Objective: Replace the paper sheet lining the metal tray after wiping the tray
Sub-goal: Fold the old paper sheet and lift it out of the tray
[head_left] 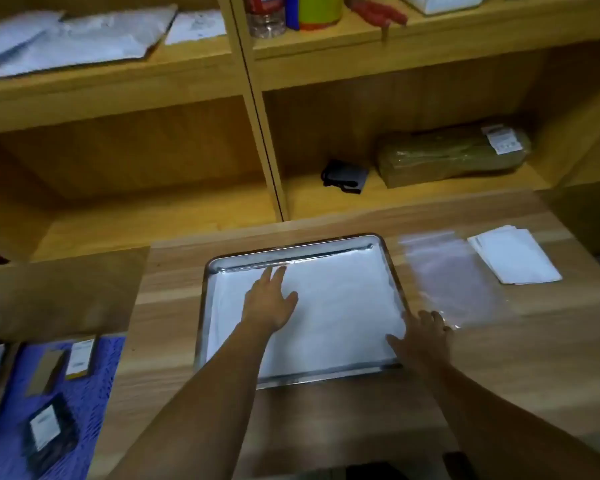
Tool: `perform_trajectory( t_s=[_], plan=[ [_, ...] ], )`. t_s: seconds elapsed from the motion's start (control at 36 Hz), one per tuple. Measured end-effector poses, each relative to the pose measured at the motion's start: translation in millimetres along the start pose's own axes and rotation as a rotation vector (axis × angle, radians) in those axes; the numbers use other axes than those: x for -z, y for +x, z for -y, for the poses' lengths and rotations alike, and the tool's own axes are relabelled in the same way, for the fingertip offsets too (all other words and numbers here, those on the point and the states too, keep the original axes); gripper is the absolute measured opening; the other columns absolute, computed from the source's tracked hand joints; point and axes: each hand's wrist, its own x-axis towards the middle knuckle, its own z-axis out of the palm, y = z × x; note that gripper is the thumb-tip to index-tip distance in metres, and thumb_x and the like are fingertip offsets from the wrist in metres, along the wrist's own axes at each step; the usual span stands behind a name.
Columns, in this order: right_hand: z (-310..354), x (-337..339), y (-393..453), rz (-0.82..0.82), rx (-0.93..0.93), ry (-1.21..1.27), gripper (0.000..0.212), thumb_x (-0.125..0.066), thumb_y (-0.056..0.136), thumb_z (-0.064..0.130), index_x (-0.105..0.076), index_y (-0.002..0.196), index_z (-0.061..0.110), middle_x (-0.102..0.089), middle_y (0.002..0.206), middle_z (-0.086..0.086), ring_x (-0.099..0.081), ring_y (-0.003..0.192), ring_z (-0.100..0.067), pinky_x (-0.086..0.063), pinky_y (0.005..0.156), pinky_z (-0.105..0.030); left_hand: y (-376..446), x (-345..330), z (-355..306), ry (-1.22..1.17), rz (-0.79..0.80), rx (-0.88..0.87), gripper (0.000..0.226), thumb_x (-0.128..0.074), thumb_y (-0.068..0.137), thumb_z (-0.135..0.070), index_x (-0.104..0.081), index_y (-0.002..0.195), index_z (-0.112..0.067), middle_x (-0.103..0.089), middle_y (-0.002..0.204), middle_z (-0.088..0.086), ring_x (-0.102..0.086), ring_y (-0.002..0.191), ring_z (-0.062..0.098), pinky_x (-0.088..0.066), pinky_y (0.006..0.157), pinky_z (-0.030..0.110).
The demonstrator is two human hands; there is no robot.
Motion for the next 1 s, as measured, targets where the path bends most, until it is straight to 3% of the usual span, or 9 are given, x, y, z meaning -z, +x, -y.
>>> perform_trajectory(
  t_s=[0.14, 0.28, 0.39, 0.47, 0.61, 0.69, 0.83, 1.0],
  plan=[
    [-28, -17, 22, -0.13, 0.085, -0.095, 0.029, -0.065, 0.081, 0.045, -0.067, 0.107, 0.031, -0.057, 0.124, -0.001, -0.043, 0.125, -0.027, -0.035, 0.099, -0.044, 36, -39, -42, -0.183, 0.092, 0.097, 0.042, -0.055, 0.095, -0.037, -0.057, 0.133, -0.017, -0.055, 0.14, 0.005, -0.056, 0.123, 0.025, -0.045, 0.105, 0.039],
    [-28, -35, 35, -0.141, 0.094, -0.058, 0.018, -0.08, 0.067, 0.03, -0.074, 0.082, 0.022, -0.063, 0.112, -0.009, -0.05, 0.118, -0.035, -0.037, 0.093, -0.049, 55, -76, -83, -0.284, 0.155, 0.126, 0.032, -0.058, 0.093, -0.034, -0.067, 0.118, -0.015, -0.068, 0.12, 0.005, -0.063, 0.108, 0.023, -0.051, 0.095, 0.035],
    [-20, -44, 37, -0.187, 0.082, -0.019, 0.032, -0.087, 0.06, 0.025, -0.075, 0.087, 0.015, -0.067, 0.107, -0.017, -0.057, 0.111, -0.041, -0.036, 0.094, -0.051, 63, -100, -108, -0.352, 0.22, 0.145, 0.029, -0.063, 0.092, -0.034, -0.068, 0.114, -0.016, -0.068, 0.117, 0.004, -0.063, 0.106, 0.022, -0.051, 0.093, 0.031],
    [-18, -51, 36, -0.198, 0.076, 0.016, 0.042, -0.091, 0.057, 0.025, -0.075, 0.093, 0.013, -0.068, 0.109, -0.02, -0.061, 0.107, -0.044, -0.047, 0.092, -0.056, 71, -121, -123, -0.394, 0.269, 0.158, 0.025, -0.068, 0.089, -0.034, -0.071, 0.106, -0.016, -0.07, 0.111, 0.005, -0.065, 0.102, 0.022, -0.05, 0.086, 0.026],
    [-20, -62, 35, -0.166, 0.054, 0.049, 0.042, -0.092, 0.056, 0.026, -0.076, 0.092, 0.013, -0.067, 0.111, -0.018, -0.059, 0.108, -0.041, -0.052, 0.086, -0.055, 78, -146, -145, -0.44, 0.338, 0.208, 0.031, -0.074, 0.084, -0.033, -0.07, 0.108, -0.014, -0.068, 0.114, 0.003, -0.063, 0.1, 0.019, -0.043, 0.076, 0.021],
    [-20, -64, 34, -0.202, 0.048, 0.074, 0.039, -0.091, 0.056, 0.025, -0.076, 0.091, 0.016, -0.067, 0.11, -0.015, -0.058, 0.108, -0.038, -0.051, 0.087, -0.052, 80, -156, -156, -0.49, 0.341, 0.268, 0.036, -0.076, 0.08, -0.028, -0.068, 0.112, -0.013, -0.066, 0.116, 0.004, -0.064, 0.105, 0.023, -0.051, 0.084, 0.027],
    [-24, -63, 31, -0.222, 0.035, 0.101, 0.035, -0.085, 0.065, 0.027, -0.072, 0.096, 0.02, -0.064, 0.116, -0.014, -0.055, 0.114, -0.036, -0.047, 0.093, -0.052, 83, -168, -165, -0.548, 0.308, 0.369, 0.023, -0.065, 0.079, -0.01, -0.068, 0.1, -0.016, -0.068, 0.105, 0.005, -0.067, 0.094, 0.024, -0.058, 0.076, 0.031],
    [-24, -57, 25, -0.257, 0.032, 0.085, 0.042, -0.08, 0.07, 0.035, -0.066, 0.106, 0.019, -0.06, 0.122, -0.016, -0.054, 0.117, -0.037, -0.045, 0.095, -0.052, 86, -170, -161, -0.673, 0.311, 0.445, 0.02, -0.066, 0.073, -0.012, -0.067, 0.09, -0.021, -0.073, 0.092, 0.006, -0.071, 0.082, 0.024, -0.062, 0.075, 0.038]
  ],
)
